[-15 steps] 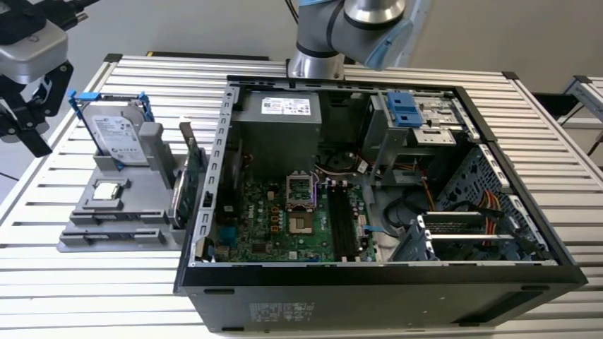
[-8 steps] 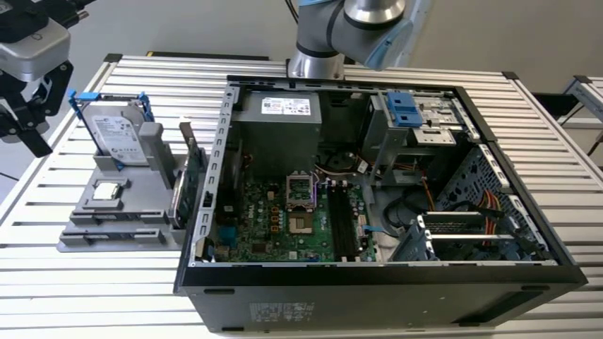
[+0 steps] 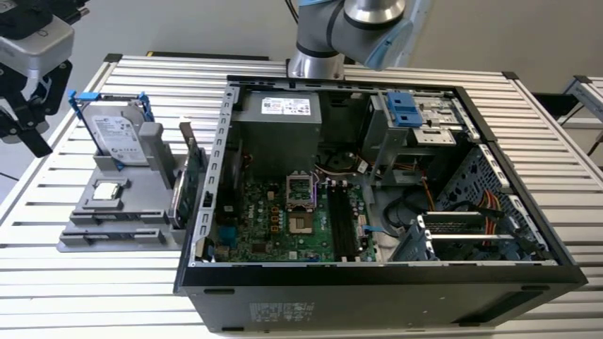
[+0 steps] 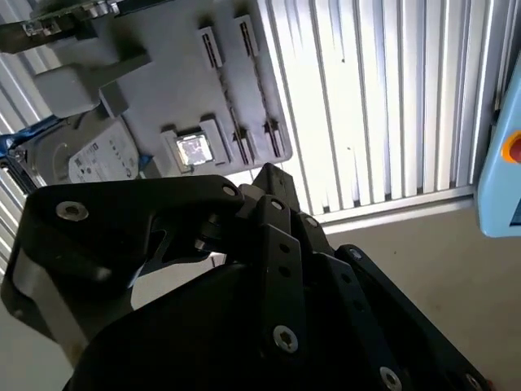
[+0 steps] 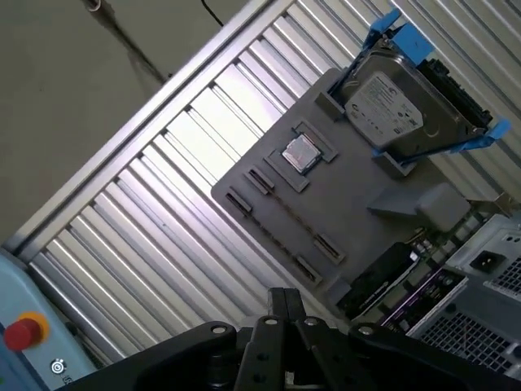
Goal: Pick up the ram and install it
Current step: 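Pick up the ram and move it above insertion slot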
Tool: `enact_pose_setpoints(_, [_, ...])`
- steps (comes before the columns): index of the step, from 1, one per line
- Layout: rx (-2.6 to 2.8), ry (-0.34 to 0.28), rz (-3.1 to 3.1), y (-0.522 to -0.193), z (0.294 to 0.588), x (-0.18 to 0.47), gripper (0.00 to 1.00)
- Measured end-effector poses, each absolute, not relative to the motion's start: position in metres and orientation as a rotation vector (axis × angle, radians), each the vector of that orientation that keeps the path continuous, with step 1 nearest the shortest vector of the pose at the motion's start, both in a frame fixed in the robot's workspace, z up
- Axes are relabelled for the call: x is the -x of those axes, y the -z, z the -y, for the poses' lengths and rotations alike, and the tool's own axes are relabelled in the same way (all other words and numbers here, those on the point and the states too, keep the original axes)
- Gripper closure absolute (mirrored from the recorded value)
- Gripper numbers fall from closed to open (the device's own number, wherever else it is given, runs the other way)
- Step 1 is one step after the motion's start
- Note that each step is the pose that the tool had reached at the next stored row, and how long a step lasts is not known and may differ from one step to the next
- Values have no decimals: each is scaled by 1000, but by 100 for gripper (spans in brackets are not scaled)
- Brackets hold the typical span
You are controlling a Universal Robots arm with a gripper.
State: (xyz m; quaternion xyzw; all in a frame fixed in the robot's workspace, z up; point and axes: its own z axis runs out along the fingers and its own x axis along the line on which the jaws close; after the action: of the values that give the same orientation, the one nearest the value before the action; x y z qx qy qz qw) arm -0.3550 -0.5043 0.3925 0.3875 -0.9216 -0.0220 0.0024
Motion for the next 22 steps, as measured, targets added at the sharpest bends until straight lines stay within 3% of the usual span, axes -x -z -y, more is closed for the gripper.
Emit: enact_pose_setpoints(22, [-1488, 77, 2769, -393, 504, 355, 100])
